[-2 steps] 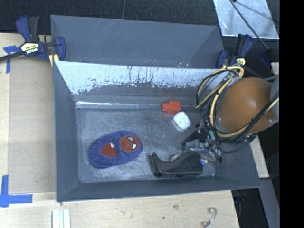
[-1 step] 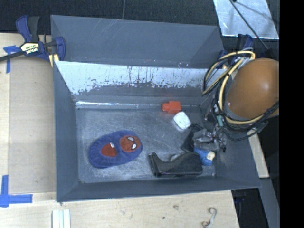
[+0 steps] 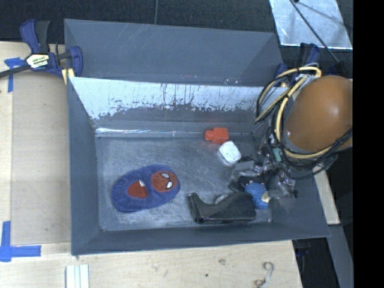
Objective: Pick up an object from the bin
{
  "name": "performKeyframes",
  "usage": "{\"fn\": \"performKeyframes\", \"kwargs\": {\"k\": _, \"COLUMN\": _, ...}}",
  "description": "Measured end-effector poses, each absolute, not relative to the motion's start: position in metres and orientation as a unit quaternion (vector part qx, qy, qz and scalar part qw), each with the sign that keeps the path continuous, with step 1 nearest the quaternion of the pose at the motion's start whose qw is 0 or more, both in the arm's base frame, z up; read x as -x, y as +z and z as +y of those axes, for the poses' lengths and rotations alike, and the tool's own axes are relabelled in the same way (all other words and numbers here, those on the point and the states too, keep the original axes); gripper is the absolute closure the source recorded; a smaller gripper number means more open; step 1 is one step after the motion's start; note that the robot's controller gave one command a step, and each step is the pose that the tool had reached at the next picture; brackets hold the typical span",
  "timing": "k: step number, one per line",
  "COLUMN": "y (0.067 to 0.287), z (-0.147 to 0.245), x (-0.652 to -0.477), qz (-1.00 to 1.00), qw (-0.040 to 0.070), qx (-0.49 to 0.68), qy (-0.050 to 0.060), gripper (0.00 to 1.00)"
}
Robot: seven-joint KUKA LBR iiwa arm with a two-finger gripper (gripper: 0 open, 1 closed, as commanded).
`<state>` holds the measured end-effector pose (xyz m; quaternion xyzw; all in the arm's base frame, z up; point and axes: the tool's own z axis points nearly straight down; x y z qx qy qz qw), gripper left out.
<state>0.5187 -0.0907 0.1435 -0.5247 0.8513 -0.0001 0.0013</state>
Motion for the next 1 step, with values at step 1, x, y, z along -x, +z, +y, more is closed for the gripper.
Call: {"fn": "performKeyframes", "kwargs": {"k": 1, "y": 0.0689, "z": -0.0966, "x": -0.5304, "qz": 0.815, "qw": -0.002, "qx": 0.580, "qy": 0.000, "gripper": 0.00}}
